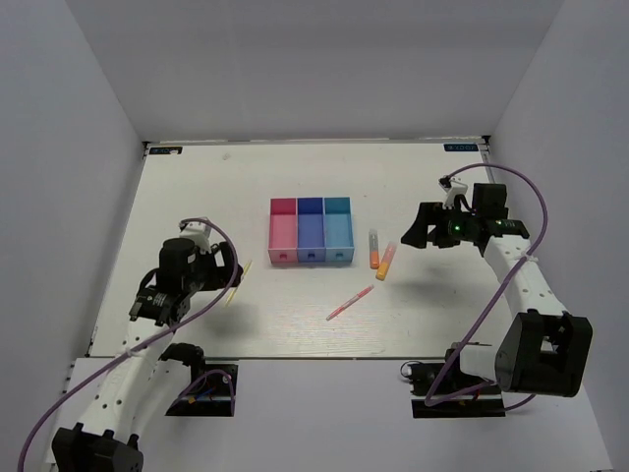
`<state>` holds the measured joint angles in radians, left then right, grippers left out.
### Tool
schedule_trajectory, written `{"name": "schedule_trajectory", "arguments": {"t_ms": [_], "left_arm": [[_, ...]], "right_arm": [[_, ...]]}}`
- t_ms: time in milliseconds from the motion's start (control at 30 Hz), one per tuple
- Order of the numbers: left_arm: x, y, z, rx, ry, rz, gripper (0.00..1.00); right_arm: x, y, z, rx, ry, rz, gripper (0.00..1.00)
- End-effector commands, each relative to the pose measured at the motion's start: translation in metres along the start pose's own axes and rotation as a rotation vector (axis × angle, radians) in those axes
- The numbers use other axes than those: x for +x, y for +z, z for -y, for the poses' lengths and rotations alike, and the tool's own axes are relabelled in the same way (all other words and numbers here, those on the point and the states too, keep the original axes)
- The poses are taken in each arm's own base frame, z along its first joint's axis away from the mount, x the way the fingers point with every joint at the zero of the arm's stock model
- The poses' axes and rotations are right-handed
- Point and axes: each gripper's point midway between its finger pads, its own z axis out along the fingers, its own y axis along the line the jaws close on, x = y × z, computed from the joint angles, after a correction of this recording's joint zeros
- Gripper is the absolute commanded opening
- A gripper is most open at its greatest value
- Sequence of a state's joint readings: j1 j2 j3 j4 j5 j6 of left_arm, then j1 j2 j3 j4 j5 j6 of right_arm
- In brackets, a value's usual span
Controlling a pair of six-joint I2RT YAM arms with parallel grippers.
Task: Sort the stationery into containers
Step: Pick up the pen from the center of the board.
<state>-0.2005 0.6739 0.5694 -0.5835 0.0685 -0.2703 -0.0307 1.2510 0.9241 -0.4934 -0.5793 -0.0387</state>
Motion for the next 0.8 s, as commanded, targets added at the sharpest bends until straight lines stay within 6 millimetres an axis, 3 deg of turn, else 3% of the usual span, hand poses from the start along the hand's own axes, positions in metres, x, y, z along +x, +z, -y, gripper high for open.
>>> {"name": "schedule_trajectory", "arguments": {"t_ms": [0,100,133,167,200,233,267,300,333,367,400,433,600,767], "left_arm": [[-0.003,0.0,0.001,-0.002,0.011,-0.015,0.99],[-0.001,0.005,-0.005,-0.033,0.007,-0.031,0.99],[0.003,0.008,-0.008,-0.047,0.007,-0.05,0.99],[0.0,0.012,-0.01,-0.059,0.016,-0.041,0.95],[0.008,0.019,-0.015,-0.083,0.025,-0.094,0.69],[0.001,0.023,-0.014,-0.09,0.025,-0.109,0.48],[0.005,0.024,-0.024,-0.143,0.025,-0.15,0.27],[0.003,0.03,-0.027,-0.175,0.028,-0.197,0.05],[0.003,0.036,-0.034,-0.225,0.04,-0.255,0.03],[-0.009,0.039,-0.035,-0.238,0.051,-0.249,0.04],[-0.002,0.049,-0.041,-0.267,0.076,-0.309,0.28],[-0.007,0.058,-0.05,-0.319,0.093,-0.331,0.42],[-0.01,0.088,-0.076,-0.44,0.203,-0.45,0.61],[-0.012,0.116,-0.095,-0.465,0.228,-0.492,0.68]], "right_arm": [[-0.004,-0.006,-0.017,-0.077,-0.03,0.036,0.9],[0.005,-0.011,-0.029,-0.157,-0.095,0.046,0.89],[0.007,-0.012,-0.033,-0.183,-0.121,0.05,0.79],[0.009,-0.016,-0.046,-0.259,-0.203,0.07,0.58],[0.01,-0.017,-0.048,-0.268,-0.206,0.068,0.29],[0.009,-0.019,-0.05,-0.274,-0.211,0.069,0.0],[0.004,-0.022,-0.052,-0.273,-0.227,0.072,0.0],[0.004,-0.023,-0.052,-0.267,-0.229,0.07,0.0],[0.004,-0.024,-0.051,-0.26,-0.241,0.072,0.21],[0.003,-0.025,-0.051,-0.249,-0.251,0.078,0.56],[0.004,-0.026,-0.051,-0.244,-0.257,0.078,0.84],[0.004,-0.026,-0.05,-0.236,-0.266,0.085,0.9],[0.004,-0.033,-0.056,-0.243,-0.325,0.113,0.9],[0.004,-0.036,-0.062,-0.271,-0.335,0.119,0.89]]}}
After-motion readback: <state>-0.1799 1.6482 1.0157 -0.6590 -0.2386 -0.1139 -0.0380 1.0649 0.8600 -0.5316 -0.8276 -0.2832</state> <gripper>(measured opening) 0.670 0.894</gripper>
